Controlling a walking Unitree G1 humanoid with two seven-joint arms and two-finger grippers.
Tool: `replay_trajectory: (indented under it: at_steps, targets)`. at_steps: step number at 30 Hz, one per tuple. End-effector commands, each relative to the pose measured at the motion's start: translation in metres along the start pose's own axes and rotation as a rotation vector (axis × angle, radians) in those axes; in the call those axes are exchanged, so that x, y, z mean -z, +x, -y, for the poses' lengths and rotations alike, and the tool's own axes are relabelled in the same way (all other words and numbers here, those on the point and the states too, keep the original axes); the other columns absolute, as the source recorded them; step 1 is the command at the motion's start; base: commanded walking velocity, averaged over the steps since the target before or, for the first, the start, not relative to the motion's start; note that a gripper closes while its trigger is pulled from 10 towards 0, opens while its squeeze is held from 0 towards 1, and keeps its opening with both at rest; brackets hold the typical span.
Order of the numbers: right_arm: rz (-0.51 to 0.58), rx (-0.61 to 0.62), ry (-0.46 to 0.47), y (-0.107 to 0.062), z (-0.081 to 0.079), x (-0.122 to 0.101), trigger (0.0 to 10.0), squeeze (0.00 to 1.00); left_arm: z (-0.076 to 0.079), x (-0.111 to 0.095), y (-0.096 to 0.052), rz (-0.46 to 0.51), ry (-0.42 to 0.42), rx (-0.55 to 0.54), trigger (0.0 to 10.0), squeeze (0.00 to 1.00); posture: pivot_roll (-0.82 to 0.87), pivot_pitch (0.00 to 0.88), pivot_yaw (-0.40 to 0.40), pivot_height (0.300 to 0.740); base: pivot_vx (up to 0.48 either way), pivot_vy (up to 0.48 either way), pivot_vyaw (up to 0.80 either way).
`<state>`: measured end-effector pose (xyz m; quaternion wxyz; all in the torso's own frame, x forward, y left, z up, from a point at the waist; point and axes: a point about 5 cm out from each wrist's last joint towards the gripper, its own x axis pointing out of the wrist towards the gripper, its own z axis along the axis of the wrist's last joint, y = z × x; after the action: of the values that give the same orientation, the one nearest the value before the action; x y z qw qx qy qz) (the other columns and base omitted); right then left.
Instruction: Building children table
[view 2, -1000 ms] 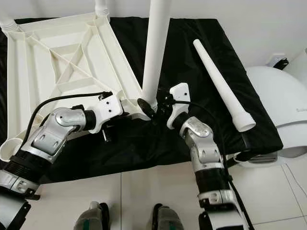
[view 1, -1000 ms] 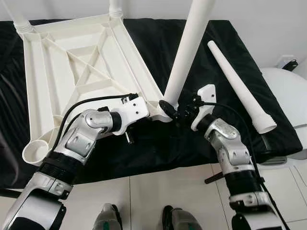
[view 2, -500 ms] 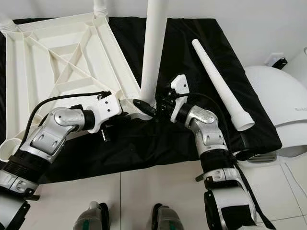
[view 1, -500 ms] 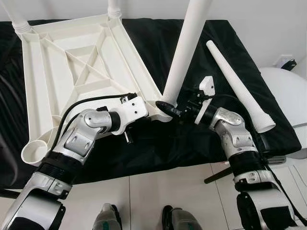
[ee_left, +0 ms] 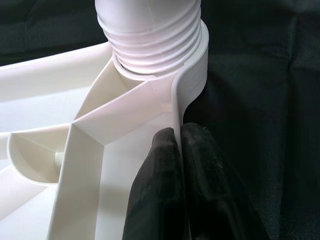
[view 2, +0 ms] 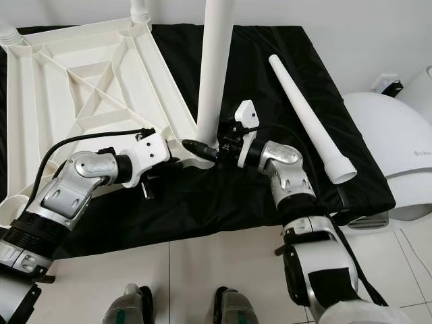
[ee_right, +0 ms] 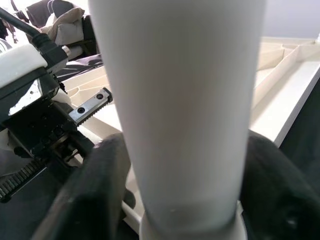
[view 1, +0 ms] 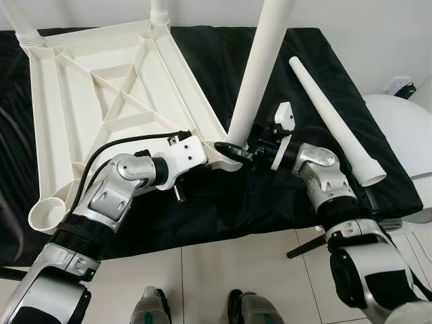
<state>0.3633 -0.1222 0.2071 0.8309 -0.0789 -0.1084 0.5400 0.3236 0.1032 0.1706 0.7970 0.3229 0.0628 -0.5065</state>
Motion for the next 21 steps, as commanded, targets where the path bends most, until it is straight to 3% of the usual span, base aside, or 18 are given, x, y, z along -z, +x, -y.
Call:
replay_trajectory:
  at_steps: [1, 14, 21]
  targets:
    - [-0.02, -0.013, -0.009, -0.0039, 0.0007, 0.0028, 0.0, 0.0, 0.0245, 0.0383, 0.0036, -0.139, -0.098, 0.084, 10.0, 0.0, 0.09, 0.188, -0.017, 0.74, 0.0, 0.0, 0.0]
    - [0.0, -0.037, -0.003, -0.0077, 0.0017, 0.0024, 0.0, 0.0, 0.0268, 0.0386, 0.0042, -0.139, -0.097, 0.093, 10.0, 0.0, 0.09, 0.184, -0.017, 0.74, 0.0, 0.0, 0.0]
    - [0.082, -0.011, 0.027, -0.0053, -0.005, -0.0011, 0.0, 0.0, 0.0261, 0.0382, 0.0039, -0.138, -0.097, 0.092, 10.0, 0.0, 0.08, 0.193, -0.019, 0.74, 0.0, 0.0, 0.0]
